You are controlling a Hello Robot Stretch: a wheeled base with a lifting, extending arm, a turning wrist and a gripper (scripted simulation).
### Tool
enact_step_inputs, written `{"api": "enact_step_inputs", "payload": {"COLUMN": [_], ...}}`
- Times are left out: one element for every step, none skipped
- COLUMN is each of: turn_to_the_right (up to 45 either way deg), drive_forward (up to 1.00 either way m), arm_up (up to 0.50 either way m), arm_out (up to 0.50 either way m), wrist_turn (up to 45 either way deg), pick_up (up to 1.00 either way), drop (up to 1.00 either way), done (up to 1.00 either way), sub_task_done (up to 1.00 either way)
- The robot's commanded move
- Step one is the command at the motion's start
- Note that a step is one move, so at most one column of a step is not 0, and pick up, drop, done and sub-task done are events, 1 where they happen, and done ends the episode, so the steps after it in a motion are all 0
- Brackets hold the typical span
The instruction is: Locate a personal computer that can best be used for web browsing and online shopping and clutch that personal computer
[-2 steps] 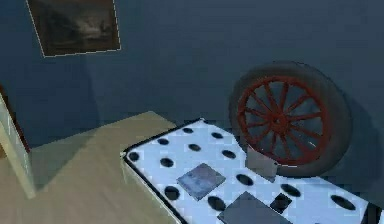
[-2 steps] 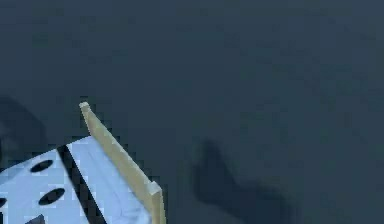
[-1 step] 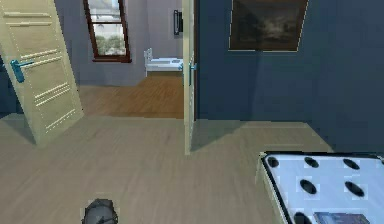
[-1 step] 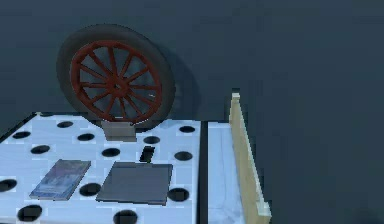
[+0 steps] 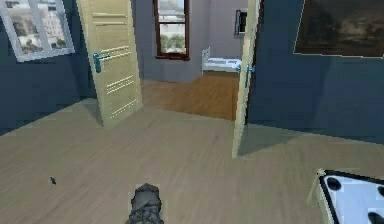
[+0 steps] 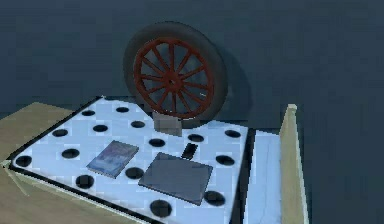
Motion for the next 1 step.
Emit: {"api": "enact_step_inputs", "payload": {"turn_to_the_right": [0.0], "drive_forward": [0.00], "arm_up": [0.50], "arm_out": [0.00], "wrist_turn": [0.0], "pick_up": [0.00], "drop": [0.00], "done": [0.00], "sub_task_done": [0.00]}}
